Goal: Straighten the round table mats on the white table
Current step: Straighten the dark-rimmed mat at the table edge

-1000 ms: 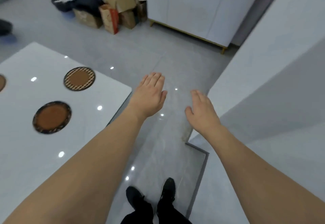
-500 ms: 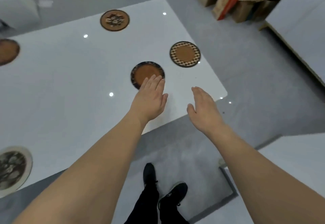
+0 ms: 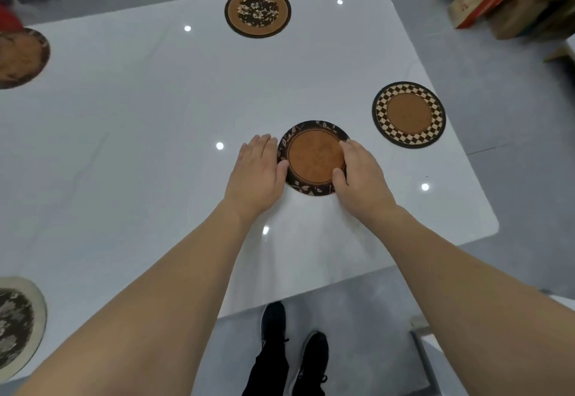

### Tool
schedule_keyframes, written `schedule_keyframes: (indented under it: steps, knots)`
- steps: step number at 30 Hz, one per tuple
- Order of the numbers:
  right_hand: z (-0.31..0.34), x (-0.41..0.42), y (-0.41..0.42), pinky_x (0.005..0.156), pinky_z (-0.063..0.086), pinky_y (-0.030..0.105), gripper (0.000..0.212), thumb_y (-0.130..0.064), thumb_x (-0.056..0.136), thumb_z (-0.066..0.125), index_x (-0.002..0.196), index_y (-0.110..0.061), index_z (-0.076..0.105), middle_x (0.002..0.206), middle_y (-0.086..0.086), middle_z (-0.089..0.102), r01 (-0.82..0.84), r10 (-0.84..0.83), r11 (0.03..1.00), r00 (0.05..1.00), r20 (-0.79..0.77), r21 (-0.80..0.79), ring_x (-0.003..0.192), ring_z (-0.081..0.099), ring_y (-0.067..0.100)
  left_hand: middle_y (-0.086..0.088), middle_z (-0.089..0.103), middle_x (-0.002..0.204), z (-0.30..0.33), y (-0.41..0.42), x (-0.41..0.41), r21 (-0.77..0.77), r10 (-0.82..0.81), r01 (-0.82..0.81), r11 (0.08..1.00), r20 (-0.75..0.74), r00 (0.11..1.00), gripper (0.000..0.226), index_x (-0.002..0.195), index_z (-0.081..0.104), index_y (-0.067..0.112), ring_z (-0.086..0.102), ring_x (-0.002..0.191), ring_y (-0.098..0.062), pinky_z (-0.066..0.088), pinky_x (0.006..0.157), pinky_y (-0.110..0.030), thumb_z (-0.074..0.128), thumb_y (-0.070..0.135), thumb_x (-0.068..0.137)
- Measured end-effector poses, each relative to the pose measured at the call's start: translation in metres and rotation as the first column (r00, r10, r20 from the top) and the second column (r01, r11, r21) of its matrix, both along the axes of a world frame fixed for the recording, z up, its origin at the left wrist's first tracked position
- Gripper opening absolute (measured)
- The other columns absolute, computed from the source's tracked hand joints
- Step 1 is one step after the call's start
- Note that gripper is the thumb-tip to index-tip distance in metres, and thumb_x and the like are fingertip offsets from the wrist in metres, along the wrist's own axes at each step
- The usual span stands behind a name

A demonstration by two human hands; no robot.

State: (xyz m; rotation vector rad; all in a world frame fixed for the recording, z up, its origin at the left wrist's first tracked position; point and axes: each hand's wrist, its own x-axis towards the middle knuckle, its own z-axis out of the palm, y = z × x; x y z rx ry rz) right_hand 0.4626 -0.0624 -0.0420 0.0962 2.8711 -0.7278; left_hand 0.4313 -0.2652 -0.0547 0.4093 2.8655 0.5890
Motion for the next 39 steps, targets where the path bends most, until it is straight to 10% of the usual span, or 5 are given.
schedule_keyframes:
  steps: [8, 32, 39]
  knots:
    - [-0.06, -0.03, 0.013, 0.109, 0.025, 0.044, 0.053, -0.038, 0.098, 0.031, 0.145, -0.015, 0.031, 0.148, 0.006, 0.037, 0.03, 0.003, 0.978, 0.987, -0.159, 0.206, 0.13, 0.033, 0.025, -0.008, 0.036, 0.152, -0.045, 0.023, -0.036, -0.019, 0.096, -0.1, 0.995, -0.123, 0.988, 0.048, 0.145, 0.039, 0.017, 0.024, 0.143, -0.029, 0.013, 0.12, -0.046, 0.036, 0.033, 0.1]
    - [-0.062, -0.021, 0.017, 0.085, 0.034, 0.036, 0.019, -0.023, 0.092, 0.046, 0.096, -0.018, 0.063, 0.089, -0.001, 0.061, 0.016, -0.012, 1.0, 0.951, -0.308, 0.011, 0.086, 0.052, 0.022, 0.002, 0.051, 0.141, -0.047, 0.014, -0.03, 0.205, 0.053, -0.032, 0.978, -0.097, 0.994, 0.024, 0.109, 0.06, 0.018, 0.03, 0.142, -0.022, 0.01, 0.119, -0.045, 0.047, 0.009, 0.09]
    - [-0.067, 0.026, 0.012, 0.095, 0.031, 0.036, 0.028, -0.029, 0.094, 0.045, 0.118, -0.02, 0.055, 0.111, 0.002, 0.051, -0.026, 0.057, 0.993, 0.959, -0.278, 0.114, 0.102, 0.044, 0.022, -0.001, 0.047, 0.146, -0.047, -0.006, 0.009, 0.229, -0.016, 0.031, 0.973, -0.069, 0.998, 0.03, 0.122, 0.056, 0.015, 0.028, 0.144, -0.02, 0.009, 0.121, -0.044, 0.047, 0.013, 0.094]
